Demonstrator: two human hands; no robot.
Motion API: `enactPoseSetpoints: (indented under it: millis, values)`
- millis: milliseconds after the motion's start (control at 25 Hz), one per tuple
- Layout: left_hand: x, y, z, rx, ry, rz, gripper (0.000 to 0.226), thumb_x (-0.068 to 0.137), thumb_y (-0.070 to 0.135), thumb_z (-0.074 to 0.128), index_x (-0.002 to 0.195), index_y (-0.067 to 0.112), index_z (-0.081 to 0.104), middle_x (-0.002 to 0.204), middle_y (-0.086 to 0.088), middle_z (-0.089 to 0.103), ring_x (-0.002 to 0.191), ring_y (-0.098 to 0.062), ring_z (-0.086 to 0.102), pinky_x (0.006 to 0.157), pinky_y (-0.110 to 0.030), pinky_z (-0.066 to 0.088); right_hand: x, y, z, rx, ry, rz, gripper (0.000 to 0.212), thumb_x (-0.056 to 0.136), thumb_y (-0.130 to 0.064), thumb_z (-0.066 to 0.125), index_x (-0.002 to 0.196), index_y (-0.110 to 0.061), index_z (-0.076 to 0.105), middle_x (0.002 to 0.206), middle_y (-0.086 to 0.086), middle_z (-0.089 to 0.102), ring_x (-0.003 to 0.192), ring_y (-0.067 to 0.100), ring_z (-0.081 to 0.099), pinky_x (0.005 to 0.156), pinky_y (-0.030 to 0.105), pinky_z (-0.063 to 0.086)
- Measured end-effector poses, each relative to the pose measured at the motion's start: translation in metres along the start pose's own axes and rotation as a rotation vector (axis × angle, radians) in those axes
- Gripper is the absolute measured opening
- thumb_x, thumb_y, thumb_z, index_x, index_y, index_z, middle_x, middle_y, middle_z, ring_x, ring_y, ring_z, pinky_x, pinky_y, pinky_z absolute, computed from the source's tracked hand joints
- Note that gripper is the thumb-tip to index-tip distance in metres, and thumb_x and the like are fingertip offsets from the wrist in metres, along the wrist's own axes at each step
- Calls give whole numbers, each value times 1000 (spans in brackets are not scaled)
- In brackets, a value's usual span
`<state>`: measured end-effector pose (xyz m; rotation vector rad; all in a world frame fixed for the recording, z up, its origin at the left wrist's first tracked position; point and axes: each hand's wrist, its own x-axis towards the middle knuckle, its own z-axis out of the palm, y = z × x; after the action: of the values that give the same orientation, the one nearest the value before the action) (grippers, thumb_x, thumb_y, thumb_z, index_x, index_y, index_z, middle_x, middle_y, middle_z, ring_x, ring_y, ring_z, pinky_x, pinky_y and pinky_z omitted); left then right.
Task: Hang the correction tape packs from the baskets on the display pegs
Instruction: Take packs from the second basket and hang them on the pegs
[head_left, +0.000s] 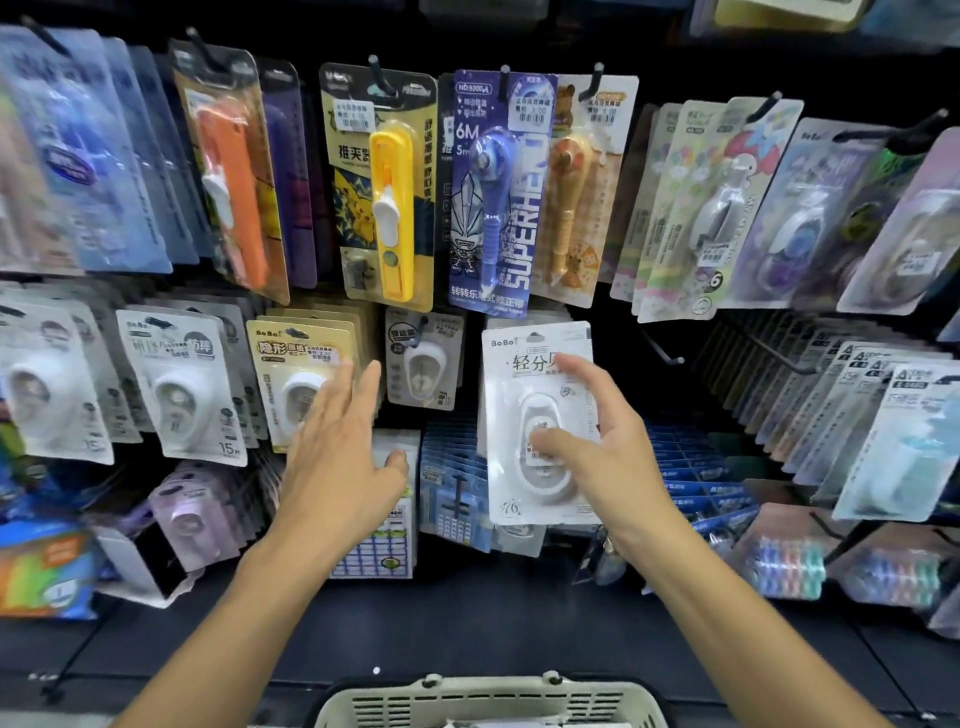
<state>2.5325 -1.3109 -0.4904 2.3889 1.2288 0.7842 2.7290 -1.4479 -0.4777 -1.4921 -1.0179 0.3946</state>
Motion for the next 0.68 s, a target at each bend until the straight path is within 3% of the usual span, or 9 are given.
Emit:
enactPoseSetpoints:
  millis: [160, 280, 440, 600, 680]
  values:
    - [2, 4, 0, -33, 11, -4, 87, 93, 29, 65, 162, 30, 13, 170, 10, -6, 157, -13, 0, 126, -43, 13, 3, 0, -6, 82, -34, 82, 69, 76, -12, 74, 123, -60, 58, 135, -36, 52, 137, 0, 41, 114, 41, 39]
    - [3, 9, 0, -38, -9, -9, 87, 93, 27, 65, 162, 30, 13, 170, 9, -7, 157, -14, 0, 126, -43, 14, 2, 1, -10, 58, -52, 79, 73, 73, -17, 73, 126, -63, 54, 138, -38, 47, 138, -3, 37, 115, 39, 36]
    - [0, 16, 4, -45, -56, -26, 88, 93, 27, 65, 162, 31, 10, 170, 10, -11, 157, -14, -5, 127, -44, 11, 3, -4, -9, -6, -90, 62, 77, 73, -23, 73, 130, -68, 46, 132, -48, 38, 121, -27, 29, 98, 21, 34]
    - [-1, 18, 4, -62, -55, -29, 89, 93, 28, 65, 162, 32, 9, 169, 12, -12, 157, -13, -5, 127, -46, 12, 1, -1, -19, 76, -24, 110, 75, 73, -16, 76, 130, -58, 55, 144, -31, 46, 137, -1, 40, 113, 37, 37]
    - [-1, 16, 3, -54, -54, -35, 90, 93, 29, 65, 162, 32, 8, 169, 11, -13, 157, -13, -5, 127, -47, 13, -1, 3, -21, 60, -46, 107, 74, 77, -17, 78, 132, -59, 52, 142, -35, 45, 131, -11, 40, 106, 31, 39]
